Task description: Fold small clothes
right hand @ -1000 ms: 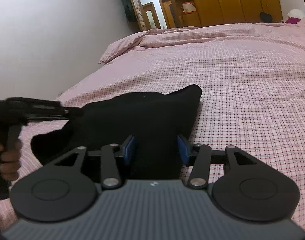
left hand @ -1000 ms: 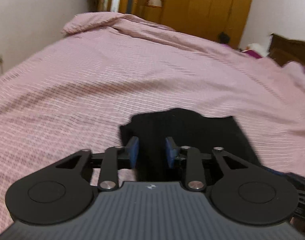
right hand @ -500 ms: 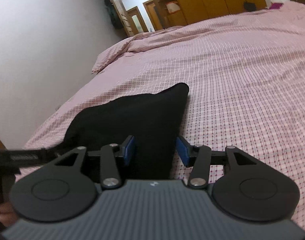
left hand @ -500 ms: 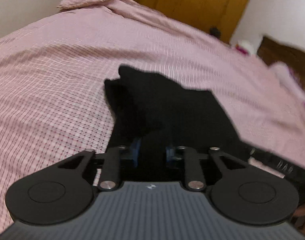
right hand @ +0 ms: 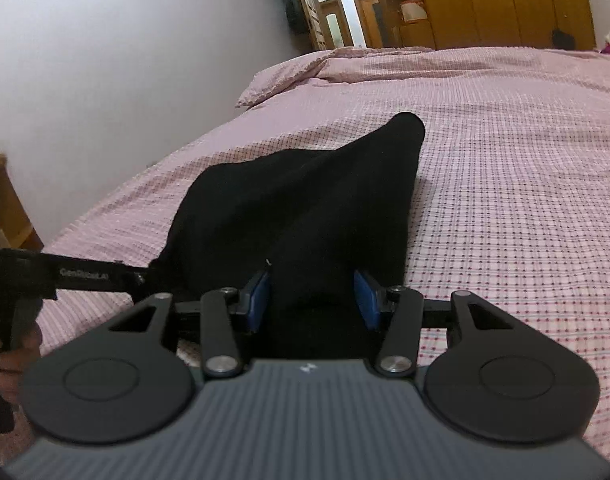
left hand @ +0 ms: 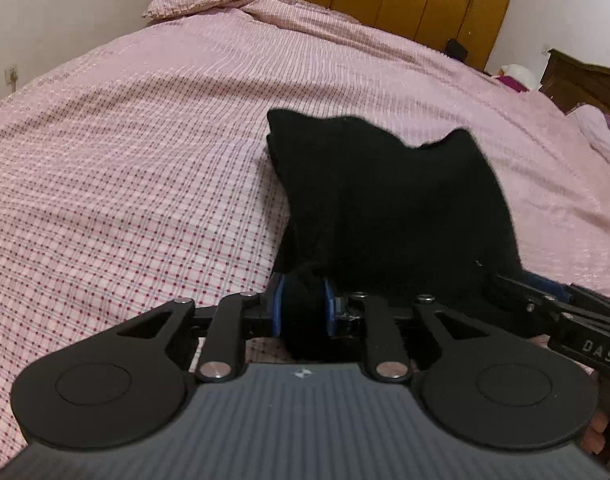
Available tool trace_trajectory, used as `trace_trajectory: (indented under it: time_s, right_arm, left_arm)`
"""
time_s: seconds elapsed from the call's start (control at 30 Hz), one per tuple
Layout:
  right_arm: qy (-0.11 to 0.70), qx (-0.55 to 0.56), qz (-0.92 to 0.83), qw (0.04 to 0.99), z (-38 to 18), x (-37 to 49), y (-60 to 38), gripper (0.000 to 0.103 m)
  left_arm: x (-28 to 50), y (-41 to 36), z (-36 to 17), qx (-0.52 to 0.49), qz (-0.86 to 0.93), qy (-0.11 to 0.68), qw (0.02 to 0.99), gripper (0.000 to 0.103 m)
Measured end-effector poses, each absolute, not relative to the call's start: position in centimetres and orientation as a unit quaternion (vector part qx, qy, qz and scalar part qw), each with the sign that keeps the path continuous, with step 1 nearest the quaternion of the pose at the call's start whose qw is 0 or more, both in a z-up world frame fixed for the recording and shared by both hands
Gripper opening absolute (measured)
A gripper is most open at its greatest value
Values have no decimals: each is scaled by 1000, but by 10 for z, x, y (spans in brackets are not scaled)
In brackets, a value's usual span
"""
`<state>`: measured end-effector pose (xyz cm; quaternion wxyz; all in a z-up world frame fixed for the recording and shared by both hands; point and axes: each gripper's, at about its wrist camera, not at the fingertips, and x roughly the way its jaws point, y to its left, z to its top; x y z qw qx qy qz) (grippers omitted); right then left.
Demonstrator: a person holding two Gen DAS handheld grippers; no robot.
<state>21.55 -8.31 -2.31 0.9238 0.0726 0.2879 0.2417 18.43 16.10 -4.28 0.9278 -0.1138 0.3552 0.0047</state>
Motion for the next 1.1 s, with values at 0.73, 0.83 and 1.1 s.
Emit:
trace_trajectory:
  time_s: [0.73,0.83,1.1]
  right_arm:
    - [338,232,219,886,-42,261,-118,74]
    - [337,223,228,886,-44,266,-113,74]
    - [337,223,242,882,-49,275,-111,75]
  left_arm:
    - [233,170,-41,-173,4,374,911,90]
    - [235,175,-45,-182,0,375,909,92]
    - [238,179,-50,-186,-8,373,909,94]
